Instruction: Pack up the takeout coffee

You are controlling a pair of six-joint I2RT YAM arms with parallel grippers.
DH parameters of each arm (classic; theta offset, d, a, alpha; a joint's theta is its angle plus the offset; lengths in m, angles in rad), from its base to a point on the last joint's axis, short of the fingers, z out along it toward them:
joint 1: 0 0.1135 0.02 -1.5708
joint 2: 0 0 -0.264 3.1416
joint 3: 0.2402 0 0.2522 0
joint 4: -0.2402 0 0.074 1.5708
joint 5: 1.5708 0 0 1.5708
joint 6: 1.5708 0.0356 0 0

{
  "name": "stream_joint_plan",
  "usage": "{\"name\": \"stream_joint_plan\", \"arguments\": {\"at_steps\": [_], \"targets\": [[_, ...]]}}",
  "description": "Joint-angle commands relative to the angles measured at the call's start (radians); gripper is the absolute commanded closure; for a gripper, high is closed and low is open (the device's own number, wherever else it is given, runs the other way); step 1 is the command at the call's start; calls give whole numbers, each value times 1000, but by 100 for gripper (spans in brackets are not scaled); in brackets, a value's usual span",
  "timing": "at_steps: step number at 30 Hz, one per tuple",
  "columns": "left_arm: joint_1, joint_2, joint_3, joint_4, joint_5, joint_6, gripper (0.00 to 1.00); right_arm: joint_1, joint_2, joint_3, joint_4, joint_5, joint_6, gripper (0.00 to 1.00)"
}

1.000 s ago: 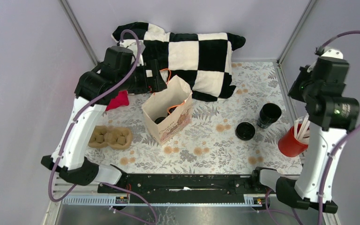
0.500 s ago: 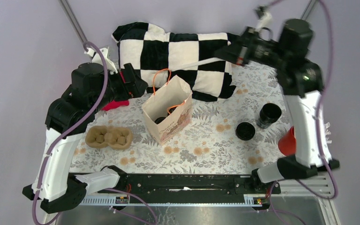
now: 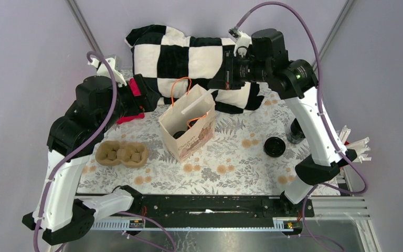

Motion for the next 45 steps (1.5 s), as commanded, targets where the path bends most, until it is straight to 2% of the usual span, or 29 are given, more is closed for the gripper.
{"name": "stream_joint_plan", "arguments": {"at_steps": [1,4,6,11,15,18,20,22,24,26,31,34,36,40,45], "targets": [[5,2,0,55,-17,18,6,22,-17,22,-89,65,-64,100],[5,13,9,53,-10,30,6,71,93,182,-250,148,-102,100],[5,15,7,47,-8,33,6,91,140,227,-326,166,-112,100],[5,24,-2,46,7,31,6,138,171,160,-364,229,-117,100],[5,42,20,40,8,39,6,190,253,268,-446,332,-138,100],[5,47,25,33,6,42,6,207,252,213,-387,348,-147,98],[5,48,23,31,10,42,6,213,249,160,-338,359,-144,89],[5,50,25,29,10,42,6,214,275,206,-332,368,-136,68],[5,52,26,31,8,41,6,213,313,326,-359,387,-124,43],[5,56,26,31,10,41,6,214,301,368,-345,403,-110,27],[5,65,19,35,16,36,6,193,47,124,-217,553,-86,7],[5,76,21,35,35,37,6,142,-62,3,-231,624,-95,8],[5,86,27,35,50,38,6,120,-89,-65,-217,589,-108,12],[5,99,35,35,70,32,6,143,-11,-76,-137,419,-126,16],[5,80,20,33,69,25,6,153,62,-106,23,503,-99,17]]}}
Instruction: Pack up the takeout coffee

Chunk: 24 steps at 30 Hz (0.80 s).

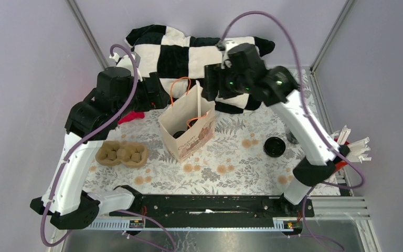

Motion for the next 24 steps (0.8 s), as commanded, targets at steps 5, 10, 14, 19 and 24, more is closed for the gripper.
{"name": "stream_joint_plan", "arguments": {"at_steps": [5,10,14,19,24], "targets": [[5,-43,7,24,-9,4,6,8,184,-64,291,36,-1,49],[5,-52,8,18,-34,21,6,8,272,-41,303,110,35,61],[5,-62,5,6,-53,34,5,9,307,-37,268,209,67,58],[5,-67,-9,6,-63,38,5,11,326,-93,300,210,93,55],[5,-67,-10,10,-72,46,5,19,356,-86,307,191,93,59]]}}
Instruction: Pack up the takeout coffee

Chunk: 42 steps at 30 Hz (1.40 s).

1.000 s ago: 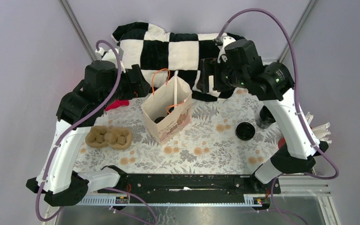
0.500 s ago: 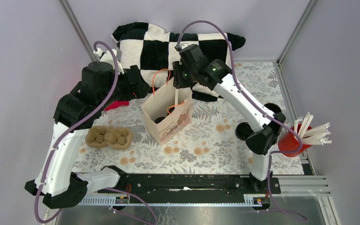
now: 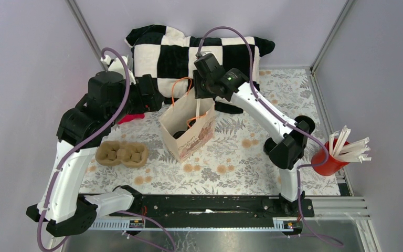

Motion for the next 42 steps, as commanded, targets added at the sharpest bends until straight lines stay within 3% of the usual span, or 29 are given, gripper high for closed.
{"name": "stream_joint_plan", "arguments": {"at_steps": [1,6,12,15,21,28,33,36,42], "targets": [[6,-17,-8,23,-26,19,5,18,26,4,44,9,22,62],[6,-21,-17,28,-25,18,5,22,46,-8,47,0,62,85],[6,-26,-20,28,-26,17,5,35,39,13,1,-33,75,89],[6,-21,-17,28,-22,17,5,50,-16,47,-20,-35,62,80],[6,-12,-8,28,-17,12,5,51,-222,61,-106,95,3,46],[6,15,14,20,19,8,5,23,-633,-356,-236,592,-32,41],[6,48,25,-7,85,-11,4,-224,-789,-632,-354,710,33,35],[6,67,32,-21,115,-20,3,-326,-836,-796,-328,768,35,24],[6,103,54,-51,158,-42,3,-539,-848,-965,-188,671,-29,24]]}}
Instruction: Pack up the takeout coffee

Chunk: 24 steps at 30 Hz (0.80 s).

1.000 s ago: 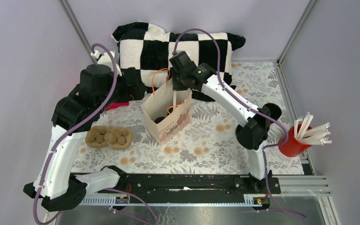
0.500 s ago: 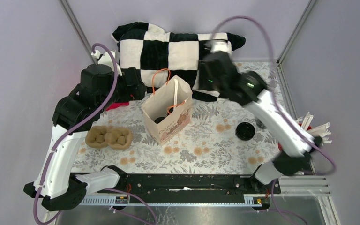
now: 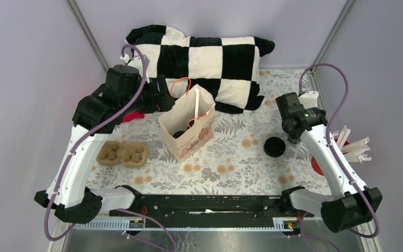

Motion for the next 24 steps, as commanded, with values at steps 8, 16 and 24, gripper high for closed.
{"name": "stream_joint_plan", "arguments": {"at_steps": [8,16,24], "targets": [[5,53,60,-44,96,-74,4,-249,80,52,175,-21,-126,38],[5,115,125,-84,123,-96,6,-316,49,-40,260,-26,-188,48],[5,143,148,-95,126,-106,7,-399,23,-129,289,-89,-187,60]]}}
